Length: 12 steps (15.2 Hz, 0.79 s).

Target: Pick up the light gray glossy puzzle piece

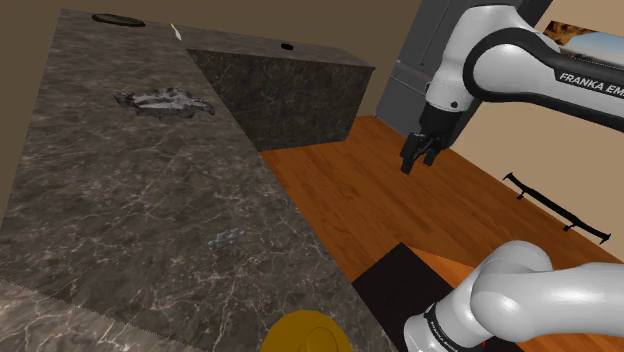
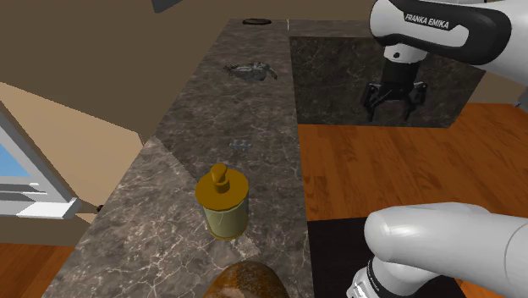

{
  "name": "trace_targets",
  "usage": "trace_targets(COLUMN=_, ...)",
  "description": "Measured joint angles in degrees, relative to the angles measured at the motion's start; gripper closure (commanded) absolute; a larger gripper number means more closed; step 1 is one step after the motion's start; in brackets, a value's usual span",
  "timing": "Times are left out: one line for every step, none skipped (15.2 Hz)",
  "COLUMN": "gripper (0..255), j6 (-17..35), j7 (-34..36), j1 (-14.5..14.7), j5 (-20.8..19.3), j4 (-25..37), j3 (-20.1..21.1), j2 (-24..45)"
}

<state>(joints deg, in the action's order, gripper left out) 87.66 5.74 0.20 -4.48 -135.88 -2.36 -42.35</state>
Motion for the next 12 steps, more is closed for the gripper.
trace_targets(gripper=0, j6=0.00, j7=0.00, j1=0.00, j5=0.00, j4=0.00, j3=0.00, j2=0.00)
trace_targets(gripper=0, j6=0.84, j7=0.50, j1=0.26, j5=0.32, j4=-0.43, j3=0.50, j2=-0.04)
trace_targets(gripper=0, j6=2.02, j7=1.25, j1=0.66, j5=0.80, j4=-1.35, j3=1.28, j2=-0.54)
trace_targets(gripper=0, j6=3.77, j7=2.14, j1=1.13, j5=1.34, j4=-2.28, j3=2.19, j2=-0.56)
trace_targets(gripper=0, j6=5.61, j7=3.16, j1=1.68, j5=1.95, j4=-3.26, j3=3.25, j2=-0.65)
trace_targets(gripper=0, j6=7.41, j7=4.08, j1=2.17, j5=2.46, j4=-4.12, j3=4.23, j2=-0.72)
trace_targets(gripper=0, j6=9.20, j7=5.34, j1=2.83, j5=3.19, j4=-5.17, j3=5.54, j2=-1.00)
trace_targets(gripper=0, j6=10.97, j7=6.39, j1=3.36, j5=3.71, j4=-5.53, j3=6.68, j2=-0.61)
trace_targets(gripper=0, j6=12.85, j7=7.39, j1=3.85, j5=4.16, j4=-6.14, j3=7.78, j2=-0.35)
trace_targets(gripper=0, j6=14.61, j7=8.55, j1=4.42, j5=4.69, j4=-6.72, j3=9.04, j2=-0.20)
trace_targets(gripper=0, j6=16.72, j7=9.64, j1=4.95, j5=5.14, j4=-7.72, j3=10.25, j2=-0.09)
trace_targets(gripper=0, j6=18.76, j7=11.12, j1=5.57, j5=5.71, j4=-7.92, j3=11.85, j2=0.71)
